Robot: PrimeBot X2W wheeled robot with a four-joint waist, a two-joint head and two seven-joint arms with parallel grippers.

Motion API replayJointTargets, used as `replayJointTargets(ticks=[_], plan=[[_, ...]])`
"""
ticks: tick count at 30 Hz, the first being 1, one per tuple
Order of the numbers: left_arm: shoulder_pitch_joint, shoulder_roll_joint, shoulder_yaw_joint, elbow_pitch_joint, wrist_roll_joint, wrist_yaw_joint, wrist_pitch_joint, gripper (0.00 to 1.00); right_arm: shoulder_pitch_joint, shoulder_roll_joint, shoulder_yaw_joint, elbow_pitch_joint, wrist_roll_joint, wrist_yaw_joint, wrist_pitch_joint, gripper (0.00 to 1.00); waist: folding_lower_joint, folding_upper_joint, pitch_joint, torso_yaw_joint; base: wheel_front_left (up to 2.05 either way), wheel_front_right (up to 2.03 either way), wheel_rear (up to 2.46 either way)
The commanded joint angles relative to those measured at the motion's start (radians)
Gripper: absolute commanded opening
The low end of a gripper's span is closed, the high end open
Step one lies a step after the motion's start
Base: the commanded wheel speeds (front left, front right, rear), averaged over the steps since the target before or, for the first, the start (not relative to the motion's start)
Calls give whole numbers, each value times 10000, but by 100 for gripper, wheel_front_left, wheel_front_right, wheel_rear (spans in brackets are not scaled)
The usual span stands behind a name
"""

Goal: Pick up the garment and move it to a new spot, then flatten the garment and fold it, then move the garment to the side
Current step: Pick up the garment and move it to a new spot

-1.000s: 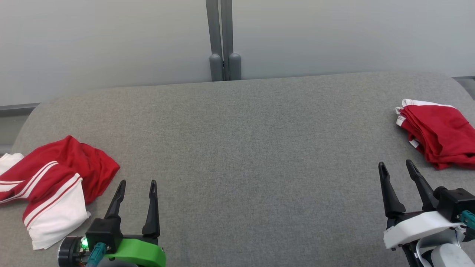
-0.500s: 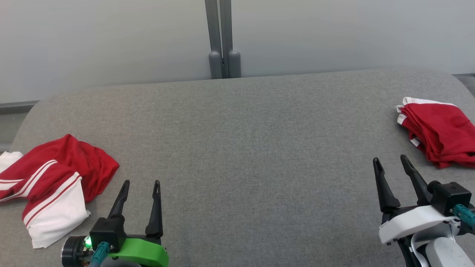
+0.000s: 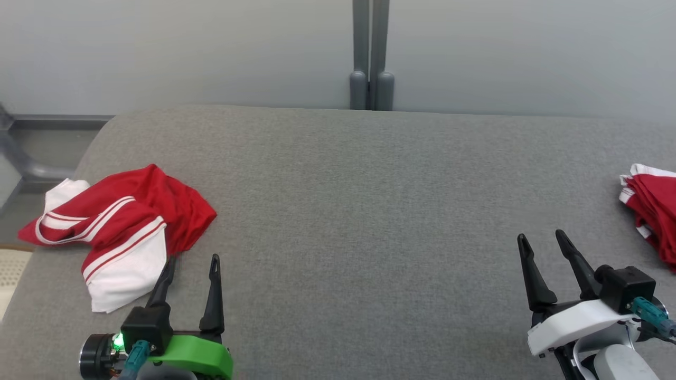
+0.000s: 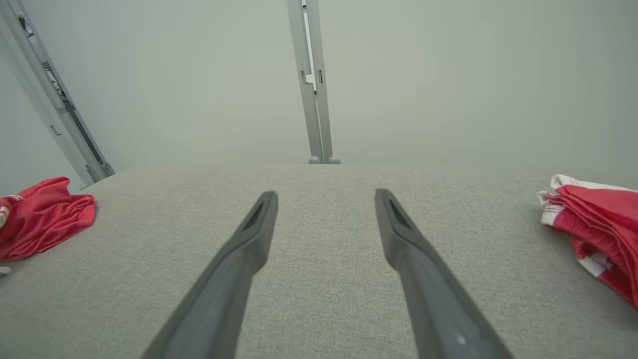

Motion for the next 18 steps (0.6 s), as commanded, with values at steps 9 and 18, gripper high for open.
replayJointTargets(ticks=[9,18], plan=[[41,131,376,182,-54,163,-31,100,-111,100,480,44,133,-10,-36,100,0,0,-104,2248,0,0,0],[52,89,399,212,-168,185,-31,100,-202,122,691,46,164,-10,-37,100,0,0,-42,3050,0,0,0]])
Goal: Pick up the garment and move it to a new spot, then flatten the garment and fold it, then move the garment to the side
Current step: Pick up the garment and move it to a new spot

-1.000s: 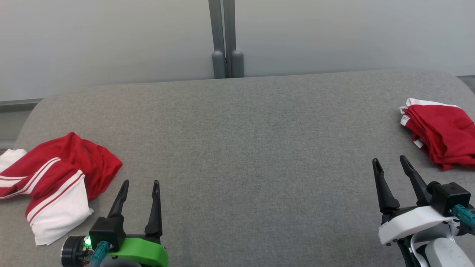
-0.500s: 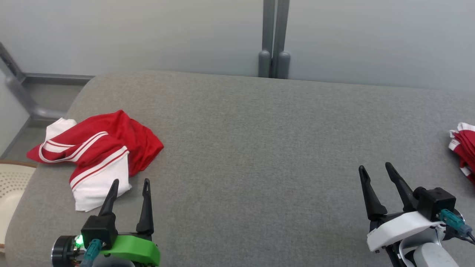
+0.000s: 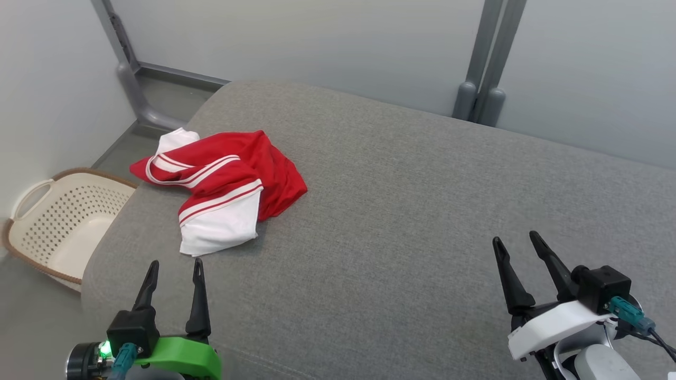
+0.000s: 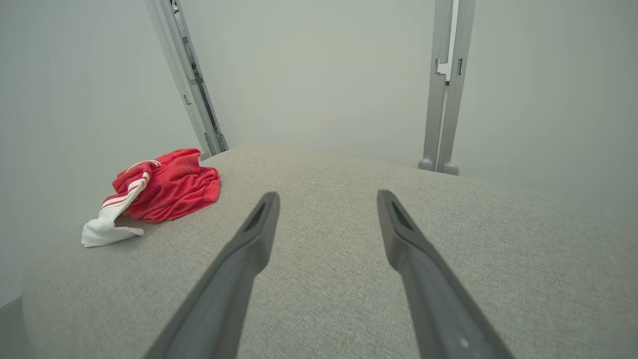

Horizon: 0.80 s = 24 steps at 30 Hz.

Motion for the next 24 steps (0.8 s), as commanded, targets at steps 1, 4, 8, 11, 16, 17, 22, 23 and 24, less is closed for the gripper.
replayJointTargets(ticks=[1,4,8,11,16,17,22,23,24], plan=[[12,17,-5,-24,-85,26,-31,100,-105,-43,9,14,39,-10,-35,100,1,0,31,359,0,0,0],[-21,10,1,-57,-102,49,-31,100,-142,-94,41,-19,50,-10,-35,100,1,0,68,392,0,0,0],[-118,68,55,42,-157,16,-31,100,-178,-128,109,-76,54,-10,-35,100,1,0,148,316,0,0,0],[-424,115,6,79,-291,-124,171,100,-257,-168,174,-79,57,-10,-35,100,1,0,277,193,0,0,0],[-1175,368,-5,-112,-697,-485,1167,100,-372,-214,283,-115,21,-10,-35,100,1,0,520,-132,0,0,0],[-1423,436,26,-143,-848,-552,1515,100,-416,-217,309,-101,21,-10,-35,100,1,0,566,-235,0,0,0],[-2555,720,204,-242,-1690,-761,3541,100,-638,-300,421,-132,52,-10,-35,100,1,0,912,-787,0,0,0],[-2799,911,228,-267,-1799,-783,4075,100,-677,-320,416,-164,38,-10,-35,100,1,0,999,-921,0,0,0],[-3022,950,278,-291,-1984,-762,4473,100,-744,-337,408,-225,22,-10,-35,100,1,0,1065,-1021,0,0,0]])
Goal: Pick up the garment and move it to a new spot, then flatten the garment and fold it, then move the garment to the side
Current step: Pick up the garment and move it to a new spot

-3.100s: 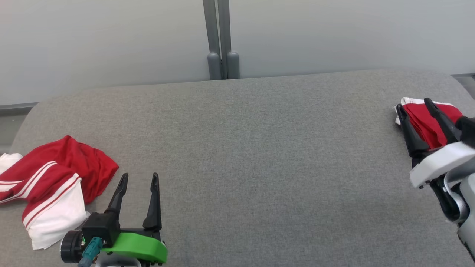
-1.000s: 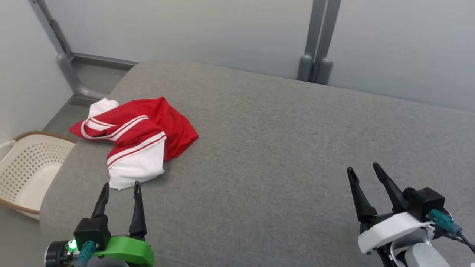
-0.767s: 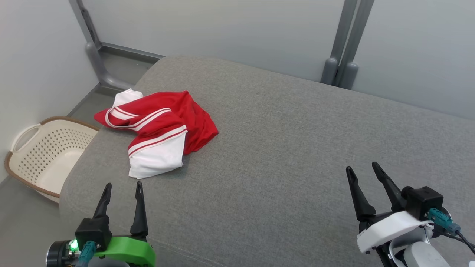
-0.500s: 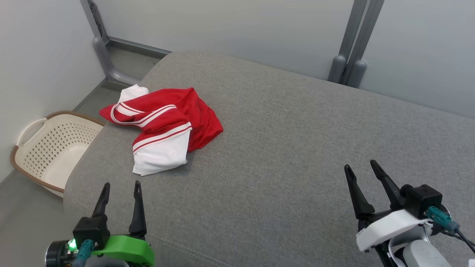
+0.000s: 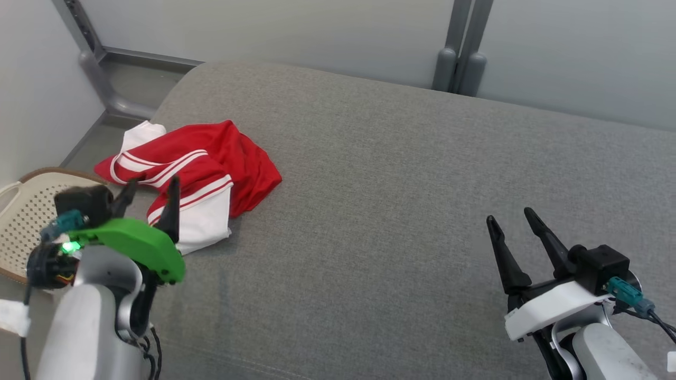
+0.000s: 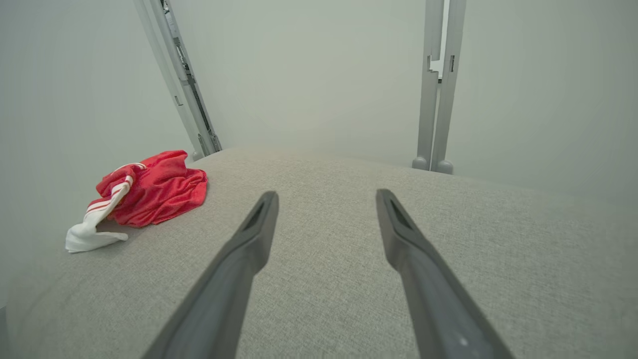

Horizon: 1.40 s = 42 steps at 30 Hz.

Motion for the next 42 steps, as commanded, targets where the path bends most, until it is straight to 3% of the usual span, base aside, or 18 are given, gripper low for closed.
replayJointTargets(ticks=[1,7,11,20,29,31,33,42], plan=[[-406,171,117,24,-233,31,605,100,-183,-49,1,-100,1,-8,-35,100,0,0,423,-537,0,0,0],[-1745,610,386,896,-1061,147,3370,100,-476,-150,96,-181,43,-10,-35,100,0,0,946,-1220,0,0,0],[-2548,978,532,1908,-1434,205,4594,100,-760,-188,191,-202,100,-10,-35,100,0,0,1291,-1711,0,0,0],[-3655,1466,532,3697,-1576,225,5588,100,-1247,-250,184,-220,155,-10,-33,100,0,0,1994,-2545,0,0,0],[-4069,1807,120,5090,-1242,317,5903,100,-1426,-167,210,-178,174,-8,-35,100,0,0,2106,-2855,0,0,0],[-4079,1853,70,5266,-1204,299,5833,59,-1380,-162,186,-147,185,-8,-35,100,0,0,2014,-2855,0,0,0],[-4132,1931,51,5371,-1203,232,5756,0,-1307,-148,161,-106,184,-10,-35,100,0,0,1923,-2830,0,0,0],[-4279,2103,-331,5512,-1051,-28,5144,0,-1038,-11,229,35,200,-10,-35,100,0,0,1333,-2626,0,0,0]])
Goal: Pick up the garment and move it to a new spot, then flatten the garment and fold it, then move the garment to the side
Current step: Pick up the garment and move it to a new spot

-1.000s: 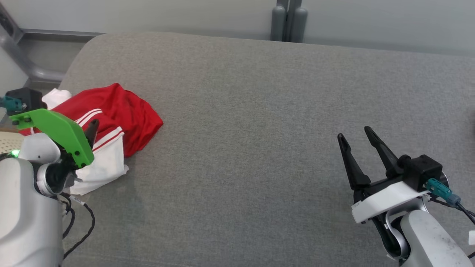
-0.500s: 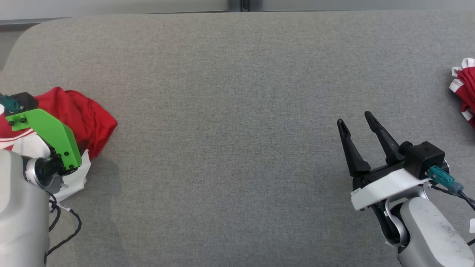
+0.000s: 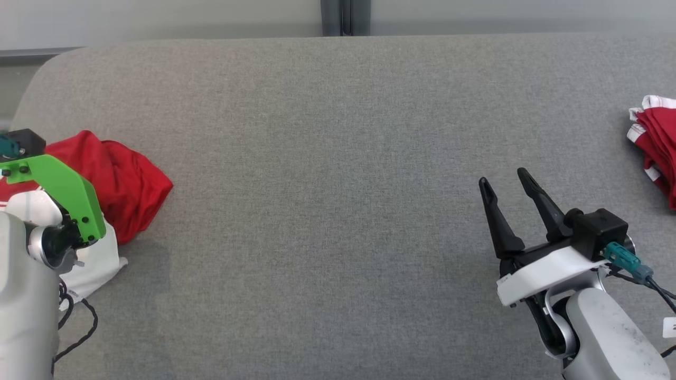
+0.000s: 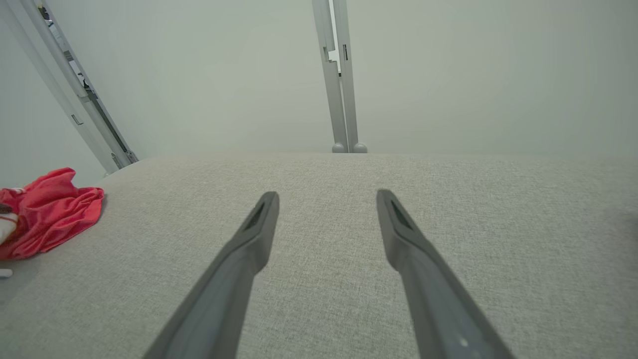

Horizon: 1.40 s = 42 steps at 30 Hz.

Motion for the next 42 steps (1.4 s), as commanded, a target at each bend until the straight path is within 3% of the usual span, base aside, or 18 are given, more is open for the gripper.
replayJointTargets(ticks=[1,11,25,34,42], plan=[[-220,88,-108,-96,126,-63,-139,0,168,33,27,45,72,-6,-35,100,-1,0,-248,87,0,0,0],[-943,133,-1295,-1609,166,-302,-561,0,429,210,87,187,129,-8,-35,100,-1,0,-1056,-392,0,0,0],[-2121,-527,-3623,-5072,-546,-298,-1173,0,247,295,-215,129,95,-6,-35,100,-1,0,-1233,-2447,0,0,0],[-2631,-1195,-3630,-6057,-1141,-293,-1811,0,488,380,-676,77,97,-6,-34,100,-1,0,-1090,-2975,0,0,0],[-379,-612,-3322,-6999,-1873,-77,-1645,0,861,305,-827,95,67,-6,-34,100,-1,0,-1124,-2575,0,0,0]])
